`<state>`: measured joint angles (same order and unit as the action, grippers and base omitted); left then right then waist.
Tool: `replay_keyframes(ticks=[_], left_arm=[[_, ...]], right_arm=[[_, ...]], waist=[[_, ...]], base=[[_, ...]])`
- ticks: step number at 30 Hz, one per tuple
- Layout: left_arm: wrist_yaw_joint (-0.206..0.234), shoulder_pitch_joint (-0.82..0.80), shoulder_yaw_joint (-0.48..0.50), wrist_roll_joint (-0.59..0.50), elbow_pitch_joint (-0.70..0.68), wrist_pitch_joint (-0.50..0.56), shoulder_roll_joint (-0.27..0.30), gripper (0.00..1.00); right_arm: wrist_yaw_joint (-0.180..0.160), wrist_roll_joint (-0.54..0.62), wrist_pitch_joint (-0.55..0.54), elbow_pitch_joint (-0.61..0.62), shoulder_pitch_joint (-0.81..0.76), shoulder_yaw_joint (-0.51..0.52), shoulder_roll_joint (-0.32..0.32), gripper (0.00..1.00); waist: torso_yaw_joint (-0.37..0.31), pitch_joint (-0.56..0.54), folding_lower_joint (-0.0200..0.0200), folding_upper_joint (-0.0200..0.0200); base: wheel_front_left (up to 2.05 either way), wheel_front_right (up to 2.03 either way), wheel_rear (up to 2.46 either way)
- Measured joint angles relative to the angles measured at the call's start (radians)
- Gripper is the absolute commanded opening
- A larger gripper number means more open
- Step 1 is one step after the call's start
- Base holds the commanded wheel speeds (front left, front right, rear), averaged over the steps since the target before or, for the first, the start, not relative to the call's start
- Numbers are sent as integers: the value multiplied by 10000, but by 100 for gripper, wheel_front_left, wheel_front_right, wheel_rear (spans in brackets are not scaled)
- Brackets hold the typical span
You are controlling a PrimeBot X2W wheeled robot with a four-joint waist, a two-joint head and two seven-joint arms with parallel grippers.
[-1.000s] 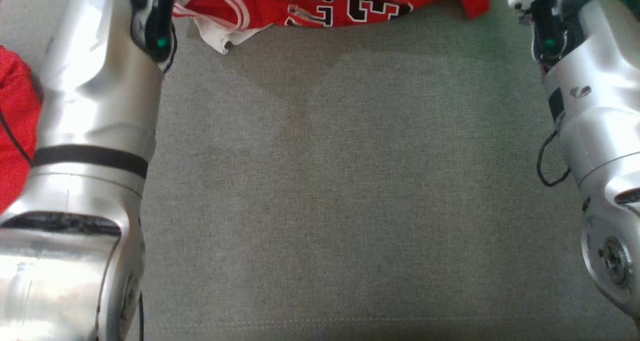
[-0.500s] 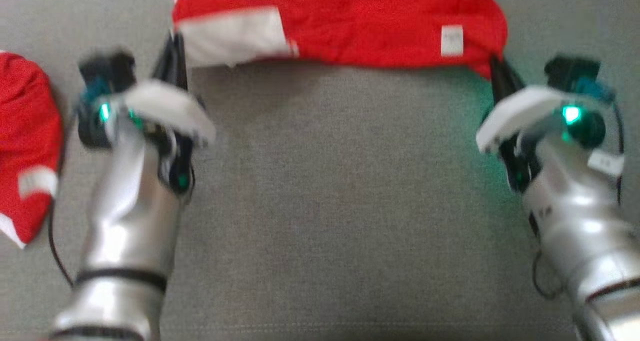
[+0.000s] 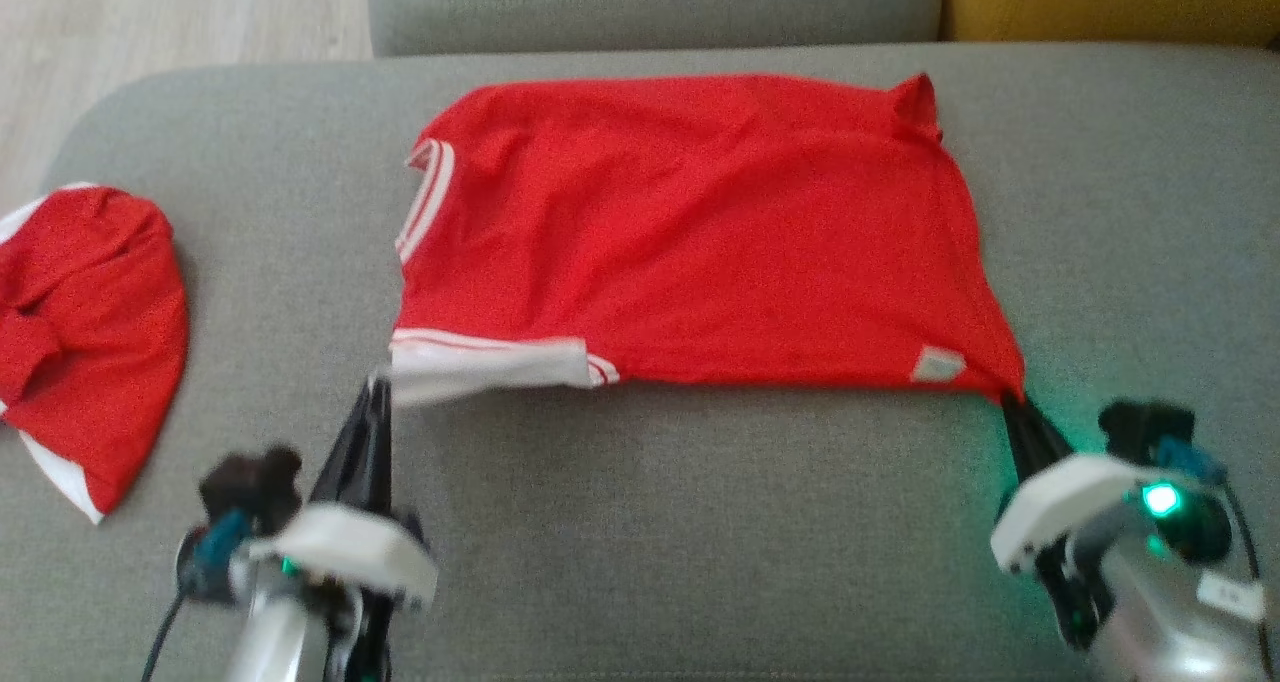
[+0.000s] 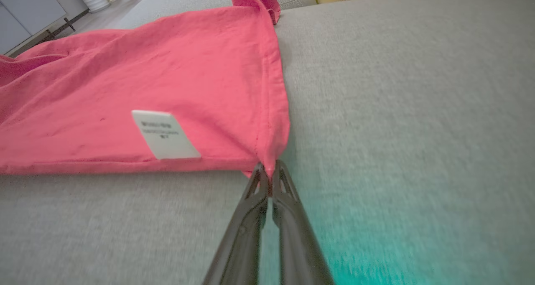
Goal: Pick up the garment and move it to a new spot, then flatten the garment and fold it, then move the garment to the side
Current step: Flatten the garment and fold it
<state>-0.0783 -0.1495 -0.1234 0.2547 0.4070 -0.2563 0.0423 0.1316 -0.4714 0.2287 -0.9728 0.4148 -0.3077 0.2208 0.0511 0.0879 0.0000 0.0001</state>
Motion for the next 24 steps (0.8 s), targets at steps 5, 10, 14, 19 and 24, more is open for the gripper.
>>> replay_keyframes(ticks=[5, 10, 14, 19, 24], left_arm=[[370, 1869, 6, -67, -1856, 677, 226, 0], [817, 3424, -17, -67, -3697, 1705, 257, 0], [1060, 4410, -27, -65, -4796, 2353, 372, 0], [1198, 4739, -21, -50, -5459, 2778, 441, 0], [1223, 4721, -33, 82, -5567, 3229, 529, 0]], right_arm=[[0, 382, -550, 1365, -1688, 830, -13, 0], [0, 1066, -1676, 3369, -3774, 2036, -370, 0], [0, 1768, -2997, 5513, -5466, 3014, -961, 0], [0, 2391, -4497, 8071, -6802, 3731, -1555, 0], [0, 2533, -5561, 9237, -7073, 3944, -1743, 0]], waist=[[-10, -508, 0, 0], [4, -962, 0, 0], [-3, -1108, 0, 0], [-38, -1110, -1, 0], [-77, -1046, 0, 0]], base=[[0, 0, 0], [0, 0, 0], [0, 0, 0], [0, 0, 0], [0, 0, 0]])
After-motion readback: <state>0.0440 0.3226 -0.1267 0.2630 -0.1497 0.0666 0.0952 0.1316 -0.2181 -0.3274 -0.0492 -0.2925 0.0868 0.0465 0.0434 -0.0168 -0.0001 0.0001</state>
